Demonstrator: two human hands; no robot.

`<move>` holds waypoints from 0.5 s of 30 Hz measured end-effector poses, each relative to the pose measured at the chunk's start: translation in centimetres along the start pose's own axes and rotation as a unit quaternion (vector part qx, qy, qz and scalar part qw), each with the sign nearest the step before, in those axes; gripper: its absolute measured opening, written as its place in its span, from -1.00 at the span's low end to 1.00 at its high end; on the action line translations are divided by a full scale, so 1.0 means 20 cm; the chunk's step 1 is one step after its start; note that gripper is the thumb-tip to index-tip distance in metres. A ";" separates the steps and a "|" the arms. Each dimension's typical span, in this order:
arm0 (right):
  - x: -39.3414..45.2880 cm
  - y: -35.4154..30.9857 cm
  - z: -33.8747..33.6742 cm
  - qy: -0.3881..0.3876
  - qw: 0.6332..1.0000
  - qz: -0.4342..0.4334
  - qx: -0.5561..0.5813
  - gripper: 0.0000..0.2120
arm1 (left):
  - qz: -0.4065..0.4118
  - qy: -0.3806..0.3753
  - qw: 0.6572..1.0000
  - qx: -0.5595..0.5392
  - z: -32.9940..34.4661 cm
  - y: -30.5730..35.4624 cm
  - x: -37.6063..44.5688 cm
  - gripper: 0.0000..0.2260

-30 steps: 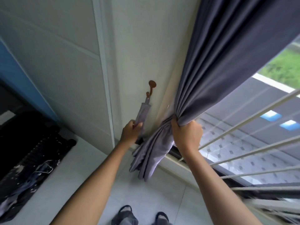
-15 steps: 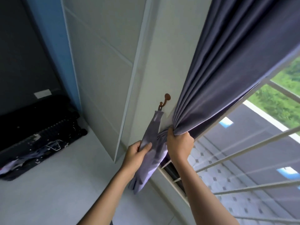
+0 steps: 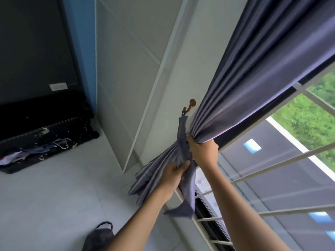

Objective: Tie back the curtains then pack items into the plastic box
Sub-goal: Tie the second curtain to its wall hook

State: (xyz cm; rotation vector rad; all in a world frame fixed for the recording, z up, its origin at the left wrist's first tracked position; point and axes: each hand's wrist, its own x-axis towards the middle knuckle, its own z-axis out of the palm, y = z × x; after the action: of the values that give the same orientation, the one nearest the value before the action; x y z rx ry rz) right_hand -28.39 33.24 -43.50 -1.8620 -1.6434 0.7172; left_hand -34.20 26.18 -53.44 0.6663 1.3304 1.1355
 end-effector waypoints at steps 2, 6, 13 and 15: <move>0.01 0.01 -0.02 -0.037 0.999 0.007 -0.012 -0.57 | 0.022 -0.015 0.999 0.024 0.03 0.02 0.00 -0.69; 0.04 0.00 -0.06 -0.072 0.995 -0.007 -0.072 -0.47 | 0.015 0.006 1.000 -0.019 0.07 0.02 0.01 -0.51; 0.10 0.01 -0.08 -0.128 0.984 -0.021 -0.125 -0.70 | 0.012 -0.028 0.999 -0.014 0.03 0.04 0.02 -0.57; 0.11 0.02 -0.07 -0.126 0.981 -0.046 -0.143 -0.76 | 0.002 -0.046 0.999 -0.007 0.00 0.03 0.03 -0.43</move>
State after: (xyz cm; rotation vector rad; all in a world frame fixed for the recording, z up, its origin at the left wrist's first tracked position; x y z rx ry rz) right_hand -26.77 35.36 -42.90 -1.9344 -2.0750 0.7316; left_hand -34.48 26.99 -53.14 0.7030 1.2413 1.1036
